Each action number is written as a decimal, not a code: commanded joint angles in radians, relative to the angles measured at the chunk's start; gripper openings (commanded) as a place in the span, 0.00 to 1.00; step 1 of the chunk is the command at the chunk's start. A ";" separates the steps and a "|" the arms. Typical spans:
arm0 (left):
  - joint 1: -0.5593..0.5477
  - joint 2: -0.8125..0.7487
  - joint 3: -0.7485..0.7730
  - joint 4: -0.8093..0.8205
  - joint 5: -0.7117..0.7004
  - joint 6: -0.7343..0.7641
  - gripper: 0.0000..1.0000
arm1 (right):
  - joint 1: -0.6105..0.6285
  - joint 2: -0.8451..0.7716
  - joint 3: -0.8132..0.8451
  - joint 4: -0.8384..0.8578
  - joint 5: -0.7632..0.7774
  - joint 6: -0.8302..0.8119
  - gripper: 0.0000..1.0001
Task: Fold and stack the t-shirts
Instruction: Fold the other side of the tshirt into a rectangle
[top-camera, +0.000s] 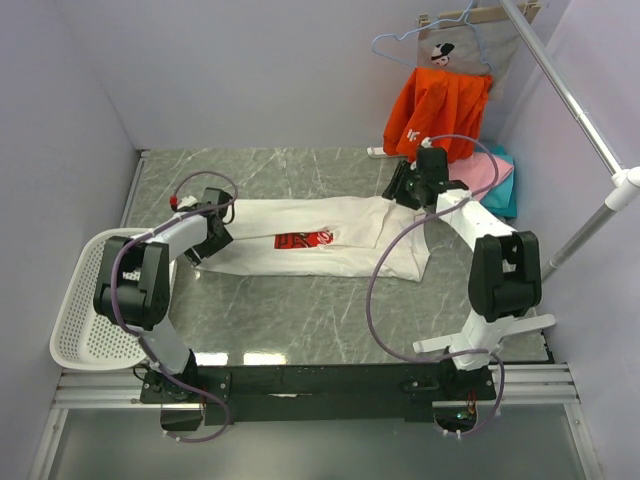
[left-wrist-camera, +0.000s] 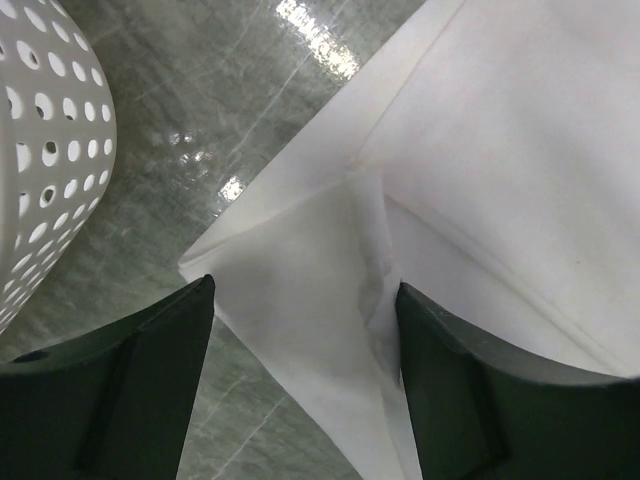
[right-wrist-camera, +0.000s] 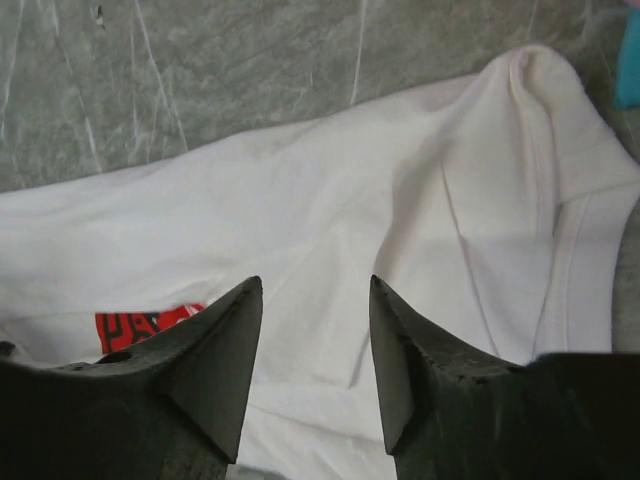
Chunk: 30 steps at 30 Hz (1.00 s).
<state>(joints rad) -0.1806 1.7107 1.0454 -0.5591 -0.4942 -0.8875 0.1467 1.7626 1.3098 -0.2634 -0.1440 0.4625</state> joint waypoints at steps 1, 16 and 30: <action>0.000 -0.075 0.012 0.025 0.017 0.016 0.77 | -0.004 -0.138 -0.037 0.009 -0.028 -0.021 0.55; -0.037 -0.215 -0.018 0.073 0.066 0.065 0.82 | 0.051 -0.068 -0.225 0.036 -0.126 0.071 0.53; -0.039 -0.194 -0.054 0.090 0.095 0.058 0.82 | 0.088 0.078 -0.173 0.023 -0.126 0.090 0.52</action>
<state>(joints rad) -0.2157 1.5269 0.9970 -0.4828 -0.4046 -0.8394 0.2211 1.8187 1.0832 -0.2424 -0.2787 0.5434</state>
